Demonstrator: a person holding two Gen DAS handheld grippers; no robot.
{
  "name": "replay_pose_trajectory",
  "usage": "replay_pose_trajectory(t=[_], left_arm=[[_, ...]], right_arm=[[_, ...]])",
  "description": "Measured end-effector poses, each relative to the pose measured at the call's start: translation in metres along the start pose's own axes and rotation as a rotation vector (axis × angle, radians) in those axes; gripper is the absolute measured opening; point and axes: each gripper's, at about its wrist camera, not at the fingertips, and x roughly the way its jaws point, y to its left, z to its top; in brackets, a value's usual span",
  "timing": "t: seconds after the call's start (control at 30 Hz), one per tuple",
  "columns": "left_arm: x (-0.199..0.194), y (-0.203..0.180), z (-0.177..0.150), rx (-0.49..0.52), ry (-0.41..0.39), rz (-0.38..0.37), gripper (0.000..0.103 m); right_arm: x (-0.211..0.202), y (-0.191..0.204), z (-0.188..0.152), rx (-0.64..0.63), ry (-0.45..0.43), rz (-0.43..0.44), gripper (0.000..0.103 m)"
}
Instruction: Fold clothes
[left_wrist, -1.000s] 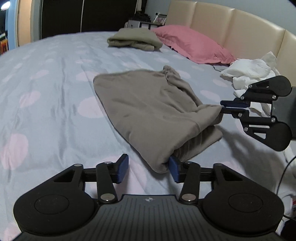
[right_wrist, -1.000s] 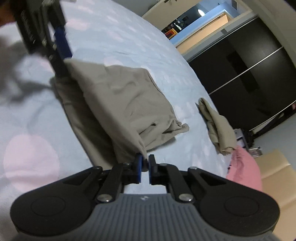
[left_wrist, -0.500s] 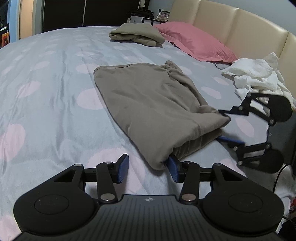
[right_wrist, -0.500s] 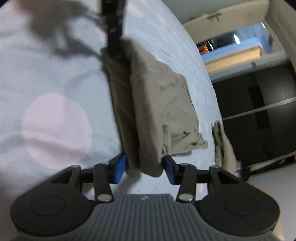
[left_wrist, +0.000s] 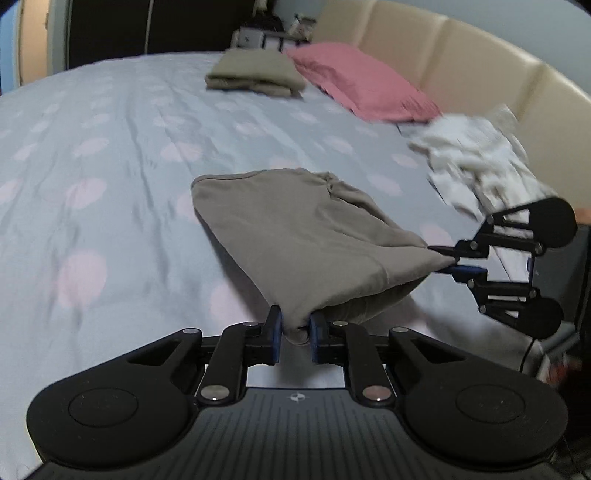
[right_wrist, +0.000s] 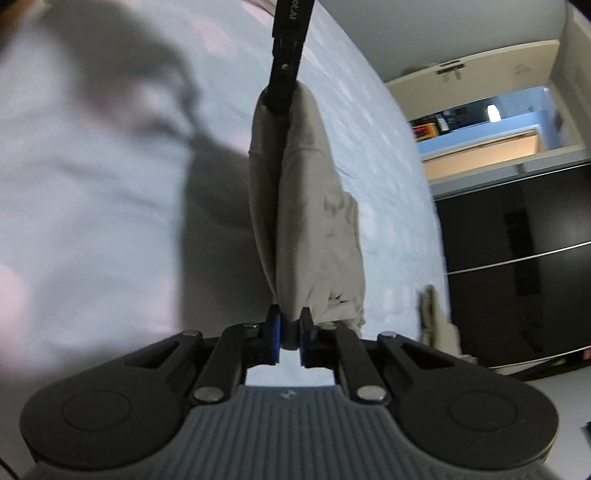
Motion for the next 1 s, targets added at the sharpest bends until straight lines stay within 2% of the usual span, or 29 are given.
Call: replay_pose_trajectory(t=[0.13, 0.23, 0.3, 0.33, 0.4, 0.43, 0.5, 0.57, 0.6, 0.63, 0.77, 0.83, 0.93, 1.0], left_arm=[[-0.037, -0.015, -0.058, -0.025, 0.082, 0.001, 0.013], [-0.026, -0.031, -0.093, 0.018, 0.146, 0.007, 0.014], [-0.020, -0.040, -0.109, 0.058, 0.180, 0.010, 0.015], [-0.025, -0.045, -0.112, 0.085, 0.190, 0.021, 0.015], [-0.039, -0.050, -0.116, 0.122, 0.203, 0.023, 0.018], [-0.048, -0.049, -0.113, 0.123, 0.202, 0.022, 0.021], [-0.062, -0.044, -0.099, 0.133, 0.169, 0.028, 0.028], [-0.070, -0.040, -0.082, 0.149, 0.122, 0.042, 0.042], [-0.069, -0.036, -0.068, 0.159, 0.073, 0.063, 0.045], [-0.062, -0.031, -0.056, 0.153, 0.059, 0.057, 0.048], [-0.035, -0.013, -0.010, 0.128, 0.000, 0.032, 0.048], [-0.014, -0.004, 0.006, 0.103, 0.020, 0.034, 0.048], [0.010, 0.015, 0.014, 0.045, 0.049, 0.004, 0.047], [0.023, 0.026, 0.018, 0.044, 0.057, 0.015, 0.046]], right_arm=[[-0.049, 0.036, 0.030, -0.006, -0.006, 0.127, 0.010], [-0.065, 0.073, 0.039, -0.039, 0.016, 0.202, 0.012], [-0.067, 0.087, 0.039, -0.048, 0.037, 0.257, 0.023], [-0.064, 0.087, 0.035, -0.046, 0.050, 0.288, 0.031], [-0.064, 0.078, 0.027, -0.010, 0.062, 0.333, 0.034], [-0.067, 0.069, 0.023, 0.024, 0.061, 0.347, 0.036], [-0.069, 0.044, 0.016, 0.176, 0.101, 0.350, 0.038], [-0.056, 0.011, 0.011, 0.316, 0.132, 0.320, 0.038], [-0.047, -0.005, 0.010, 0.376, 0.136, 0.300, 0.038], [-0.042, -0.015, 0.009, 0.433, 0.133, 0.280, 0.039], [-0.008, -0.068, 0.008, 0.675, 0.127, 0.243, 0.039], [0.011, -0.091, 0.010, 0.785, 0.129, 0.249, 0.039], [0.043, -0.111, 0.009, 0.865, 0.134, 0.256, 0.038], [0.060, -0.114, 0.005, 0.883, 0.139, 0.268, 0.038]])
